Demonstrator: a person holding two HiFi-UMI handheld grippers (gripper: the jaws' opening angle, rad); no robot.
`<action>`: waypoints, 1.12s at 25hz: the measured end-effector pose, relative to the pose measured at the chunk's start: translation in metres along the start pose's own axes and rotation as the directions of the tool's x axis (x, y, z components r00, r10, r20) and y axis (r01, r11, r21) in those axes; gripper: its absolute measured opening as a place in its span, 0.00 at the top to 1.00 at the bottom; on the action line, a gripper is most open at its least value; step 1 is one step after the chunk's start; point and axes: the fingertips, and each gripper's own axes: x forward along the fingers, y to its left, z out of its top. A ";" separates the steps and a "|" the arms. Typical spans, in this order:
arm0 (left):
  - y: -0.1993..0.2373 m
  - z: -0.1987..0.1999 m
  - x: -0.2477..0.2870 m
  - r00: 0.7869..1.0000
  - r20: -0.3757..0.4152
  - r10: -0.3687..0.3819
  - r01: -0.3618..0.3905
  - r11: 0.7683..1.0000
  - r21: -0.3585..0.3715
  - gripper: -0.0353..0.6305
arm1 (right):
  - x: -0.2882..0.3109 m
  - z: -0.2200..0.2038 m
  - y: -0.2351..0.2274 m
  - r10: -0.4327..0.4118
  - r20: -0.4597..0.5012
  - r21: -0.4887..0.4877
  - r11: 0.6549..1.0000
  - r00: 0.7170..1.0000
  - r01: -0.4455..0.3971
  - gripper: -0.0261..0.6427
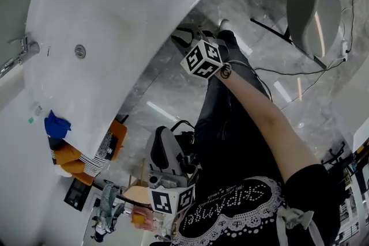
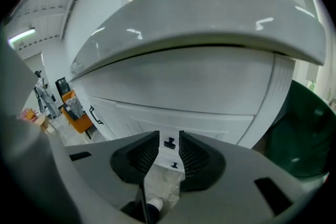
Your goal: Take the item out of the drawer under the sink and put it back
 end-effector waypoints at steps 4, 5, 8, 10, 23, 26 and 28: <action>0.012 -0.004 0.002 0.999 -0.032 -0.003 0.003 1.000 -0.009 0.94 | 0.033 -0.011 -0.002 -0.015 -0.032 0.050 0.999 0.999 0.017 0.80; 0.013 -0.006 0.003 0.999 -0.041 -0.005 0.004 1.000 -0.012 0.94 | 0.039 -0.015 -0.002 -0.017 -0.042 0.060 0.998 0.999 0.020 0.79; 0.013 -0.011 0.007 0.998 -0.061 -0.014 0.013 1.000 -0.022 0.94 | 0.056 -0.027 -0.003 -0.016 -0.071 0.082 0.996 0.997 0.022 0.76; 0.014 -0.014 0.009 0.998 -0.068 -0.016 0.014 1.000 -0.027 0.94 | 0.066 -0.034 -0.003 -0.012 -0.084 0.093 0.995 0.996 0.020 0.76; 0.030 -0.023 0.010 0.994 -0.105 0.018 -0.023 0.998 -0.051 0.94 | 0.109 -0.045 -0.002 -0.037 -0.111 0.227 0.972 0.993 0.062 0.76; 0.032 -0.024 0.009 0.994 -0.103 0.029 -0.035 0.998 -0.056 0.94 | 0.115 -0.047 -0.003 -0.049 -0.109 0.226 0.971 0.993 0.072 0.76; 0.032 -0.025 0.008 0.994 -0.102 0.031 -0.037 0.998 -0.059 0.94 | 0.117 -0.048 -0.003 -0.050 -0.106 0.224 0.972 0.993 0.073 0.76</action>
